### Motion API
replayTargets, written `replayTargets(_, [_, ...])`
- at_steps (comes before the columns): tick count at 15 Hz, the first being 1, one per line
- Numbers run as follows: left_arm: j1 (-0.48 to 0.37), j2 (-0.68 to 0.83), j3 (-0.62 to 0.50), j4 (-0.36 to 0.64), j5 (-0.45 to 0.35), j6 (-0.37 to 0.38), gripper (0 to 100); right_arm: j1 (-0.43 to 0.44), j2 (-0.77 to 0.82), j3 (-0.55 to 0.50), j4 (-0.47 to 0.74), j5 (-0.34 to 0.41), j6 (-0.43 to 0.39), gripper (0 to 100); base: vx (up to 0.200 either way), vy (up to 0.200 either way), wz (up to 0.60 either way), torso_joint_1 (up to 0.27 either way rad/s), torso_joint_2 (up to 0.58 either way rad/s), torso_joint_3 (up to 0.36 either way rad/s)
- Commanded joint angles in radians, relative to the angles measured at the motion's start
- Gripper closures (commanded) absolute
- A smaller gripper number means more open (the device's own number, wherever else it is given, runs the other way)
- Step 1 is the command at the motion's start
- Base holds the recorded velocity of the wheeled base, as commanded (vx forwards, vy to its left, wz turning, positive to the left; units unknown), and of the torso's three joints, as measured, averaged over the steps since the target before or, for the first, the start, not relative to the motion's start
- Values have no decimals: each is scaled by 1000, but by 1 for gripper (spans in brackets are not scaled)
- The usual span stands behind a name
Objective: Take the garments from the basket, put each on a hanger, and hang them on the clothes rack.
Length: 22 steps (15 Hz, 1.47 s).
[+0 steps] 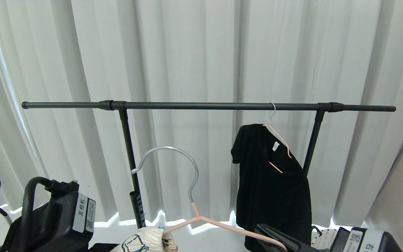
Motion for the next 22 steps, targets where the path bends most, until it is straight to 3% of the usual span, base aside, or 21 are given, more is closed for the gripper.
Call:
replayTargets(1, [2,5,0,1,1,-1,100,1,1,7,-1,-9,-2,0,0,0,0,0,0,0])
replayTargets(5, [45,5,8,1,15,6,100,-13,-4,36,4,-58,-22,0,0,0,0,0,0,0])
replayTargets(9, [114,0,33,1,129,6,100,-29,6,50,4,-66,-22,0,0,0,0,0,0,0])
replayTargets(13, [217,-1,25,-27,139,3,100,-56,45,54,5,-66,-13,0,0,0,0,0,0,0])
replayTargets(16, [264,9,23,-116,139,-1,100,-114,56,50,45,-66,40,0,0,0,0,0,0,0])
replayTargets(20, [266,14,-20,-145,138,-15,100,-156,32,-7,271,-63,233,0,0,0,0,0,0,0])
replayTargets(22, [266,26,-53,-145,138,-66,100,-156,26,-59,398,-44,328,0,0,0,0,0,0,0])
